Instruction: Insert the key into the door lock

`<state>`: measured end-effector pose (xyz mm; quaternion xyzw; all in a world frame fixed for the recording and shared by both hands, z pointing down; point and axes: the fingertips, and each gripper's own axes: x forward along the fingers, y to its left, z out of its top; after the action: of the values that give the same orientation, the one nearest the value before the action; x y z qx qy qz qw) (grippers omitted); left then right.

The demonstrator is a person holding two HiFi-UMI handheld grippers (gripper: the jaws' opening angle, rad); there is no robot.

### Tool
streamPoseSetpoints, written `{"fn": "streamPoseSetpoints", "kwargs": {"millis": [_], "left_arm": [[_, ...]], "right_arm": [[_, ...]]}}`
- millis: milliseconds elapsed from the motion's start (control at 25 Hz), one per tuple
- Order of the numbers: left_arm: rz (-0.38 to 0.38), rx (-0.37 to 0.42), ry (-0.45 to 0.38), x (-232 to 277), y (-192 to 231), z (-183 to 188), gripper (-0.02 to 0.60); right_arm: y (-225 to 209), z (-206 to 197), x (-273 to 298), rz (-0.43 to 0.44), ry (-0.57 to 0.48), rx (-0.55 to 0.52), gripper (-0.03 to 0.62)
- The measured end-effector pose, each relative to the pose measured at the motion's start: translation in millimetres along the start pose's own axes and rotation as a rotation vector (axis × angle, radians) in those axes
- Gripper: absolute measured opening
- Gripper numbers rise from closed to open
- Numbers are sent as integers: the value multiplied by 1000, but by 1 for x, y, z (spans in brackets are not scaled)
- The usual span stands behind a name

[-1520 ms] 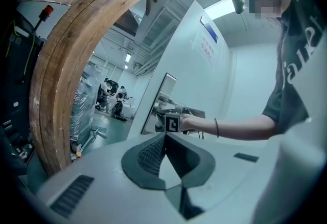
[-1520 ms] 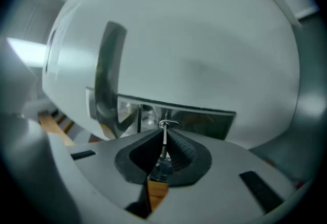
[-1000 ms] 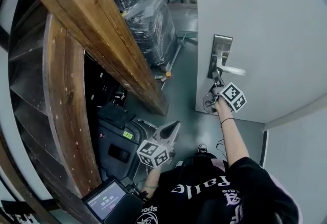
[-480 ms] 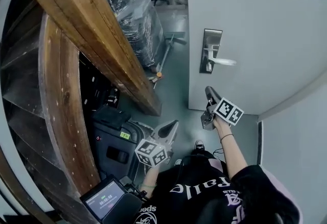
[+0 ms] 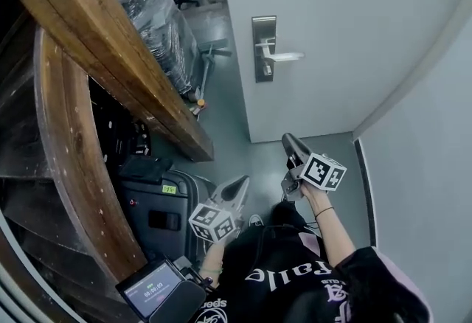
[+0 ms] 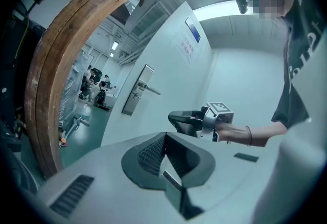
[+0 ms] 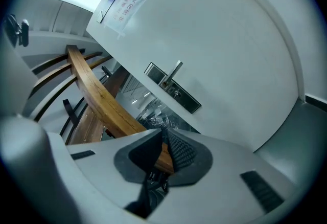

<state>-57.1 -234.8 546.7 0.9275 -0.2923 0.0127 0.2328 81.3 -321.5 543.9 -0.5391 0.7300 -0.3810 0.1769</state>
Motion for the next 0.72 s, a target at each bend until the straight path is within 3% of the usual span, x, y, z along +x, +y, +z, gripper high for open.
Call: {"fn": "streamPoseSetpoints", "kwargs": {"millis": [360, 720], "left_arm": [[-37, 26, -6, -8, -70, -18, 5], [56, -3, -57, -20, -187, -74, 5]], "right_arm": [[29, -7, -89, 62, -4, -31, 41], [20, -33, -219, 141, 111, -78, 40]]}}
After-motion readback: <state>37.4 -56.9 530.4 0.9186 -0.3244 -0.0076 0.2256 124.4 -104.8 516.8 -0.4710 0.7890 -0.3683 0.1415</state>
